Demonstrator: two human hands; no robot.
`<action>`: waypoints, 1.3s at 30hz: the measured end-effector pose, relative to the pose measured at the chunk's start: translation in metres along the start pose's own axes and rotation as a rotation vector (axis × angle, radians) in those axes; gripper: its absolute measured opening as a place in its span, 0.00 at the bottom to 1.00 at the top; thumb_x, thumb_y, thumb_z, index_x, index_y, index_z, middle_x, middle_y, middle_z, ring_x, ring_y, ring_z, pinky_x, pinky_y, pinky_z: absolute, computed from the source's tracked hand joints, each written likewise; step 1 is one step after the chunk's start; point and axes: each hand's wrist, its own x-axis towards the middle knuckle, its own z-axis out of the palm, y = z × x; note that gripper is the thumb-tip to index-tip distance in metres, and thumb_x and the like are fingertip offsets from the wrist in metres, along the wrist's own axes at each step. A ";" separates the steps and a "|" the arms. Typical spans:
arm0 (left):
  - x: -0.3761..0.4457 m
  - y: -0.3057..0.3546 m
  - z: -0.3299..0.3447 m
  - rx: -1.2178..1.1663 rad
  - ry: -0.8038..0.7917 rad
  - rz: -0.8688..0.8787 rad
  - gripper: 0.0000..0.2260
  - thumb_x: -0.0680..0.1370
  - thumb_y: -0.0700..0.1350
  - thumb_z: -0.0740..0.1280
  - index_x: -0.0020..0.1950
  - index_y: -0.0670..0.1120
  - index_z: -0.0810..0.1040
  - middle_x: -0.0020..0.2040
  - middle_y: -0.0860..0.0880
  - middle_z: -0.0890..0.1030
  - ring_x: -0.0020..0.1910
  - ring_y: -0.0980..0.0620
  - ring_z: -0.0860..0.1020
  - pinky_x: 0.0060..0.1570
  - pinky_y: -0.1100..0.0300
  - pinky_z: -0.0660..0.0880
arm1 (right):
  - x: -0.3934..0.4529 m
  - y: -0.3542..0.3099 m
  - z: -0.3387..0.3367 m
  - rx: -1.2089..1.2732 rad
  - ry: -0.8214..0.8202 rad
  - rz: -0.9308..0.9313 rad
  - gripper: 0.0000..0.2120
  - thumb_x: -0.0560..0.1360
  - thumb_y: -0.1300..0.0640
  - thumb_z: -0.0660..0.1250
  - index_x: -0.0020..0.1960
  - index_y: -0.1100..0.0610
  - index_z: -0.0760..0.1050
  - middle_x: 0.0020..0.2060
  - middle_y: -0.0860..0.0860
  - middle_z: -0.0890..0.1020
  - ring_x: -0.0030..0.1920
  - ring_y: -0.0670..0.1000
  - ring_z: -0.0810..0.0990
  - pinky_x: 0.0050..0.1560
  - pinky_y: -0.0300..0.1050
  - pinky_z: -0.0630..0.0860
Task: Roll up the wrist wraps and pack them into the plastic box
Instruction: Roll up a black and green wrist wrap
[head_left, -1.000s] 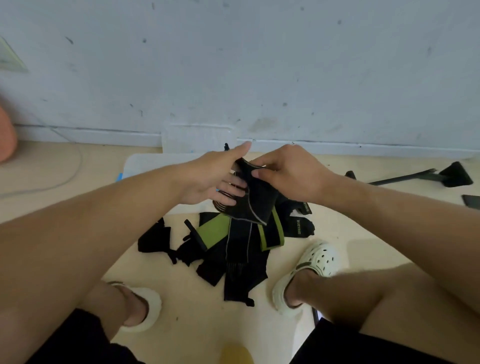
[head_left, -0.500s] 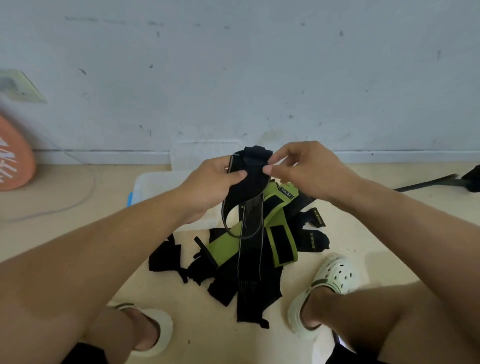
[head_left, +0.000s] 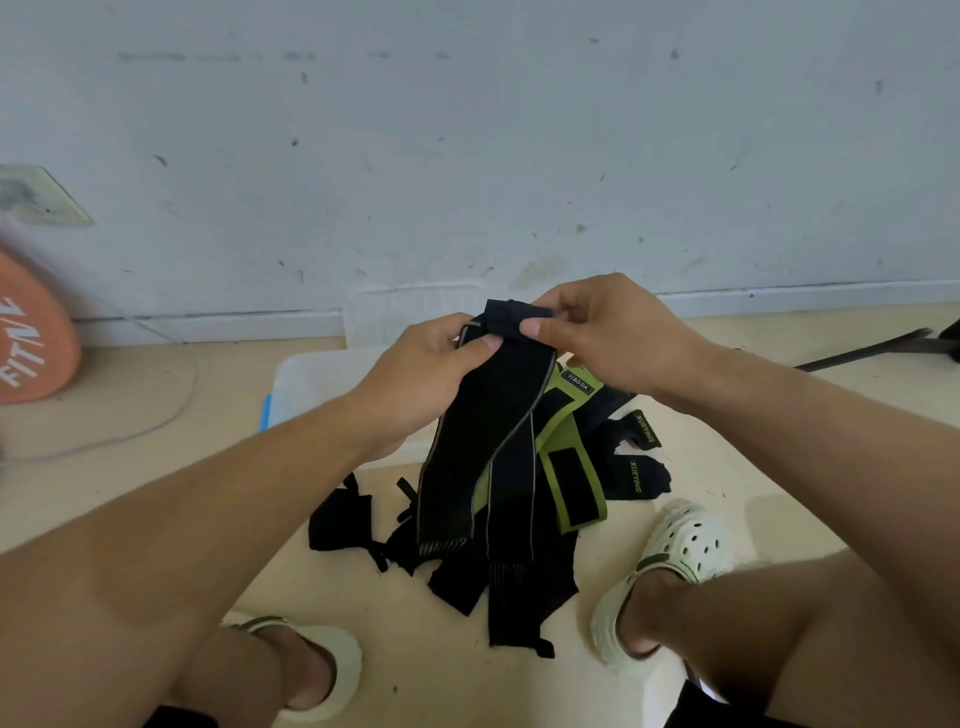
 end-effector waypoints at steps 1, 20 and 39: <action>-0.001 0.001 0.000 -0.002 0.000 0.009 0.10 0.85 0.49 0.65 0.63 0.53 0.83 0.52 0.54 0.87 0.55 0.51 0.85 0.67 0.46 0.77 | 0.000 0.000 0.001 0.012 -0.004 -0.002 0.06 0.81 0.50 0.69 0.50 0.48 0.84 0.43 0.54 0.86 0.41 0.57 0.83 0.50 0.51 0.81; -0.002 0.005 -0.001 0.031 0.146 0.015 0.10 0.83 0.54 0.68 0.46 0.52 0.84 0.38 0.56 0.84 0.40 0.58 0.83 0.39 0.68 0.75 | -0.004 -0.001 0.009 -0.147 0.027 -0.052 0.17 0.75 0.43 0.75 0.62 0.45 0.83 0.38 0.31 0.82 0.43 0.33 0.79 0.48 0.31 0.70; -0.004 0.002 -0.005 0.143 0.005 -0.017 0.06 0.82 0.49 0.69 0.52 0.50 0.85 0.42 0.56 0.86 0.42 0.59 0.84 0.42 0.67 0.75 | 0.010 0.001 0.008 -0.026 0.174 -0.067 0.07 0.83 0.56 0.66 0.47 0.48 0.73 0.42 0.51 0.85 0.39 0.46 0.84 0.50 0.52 0.83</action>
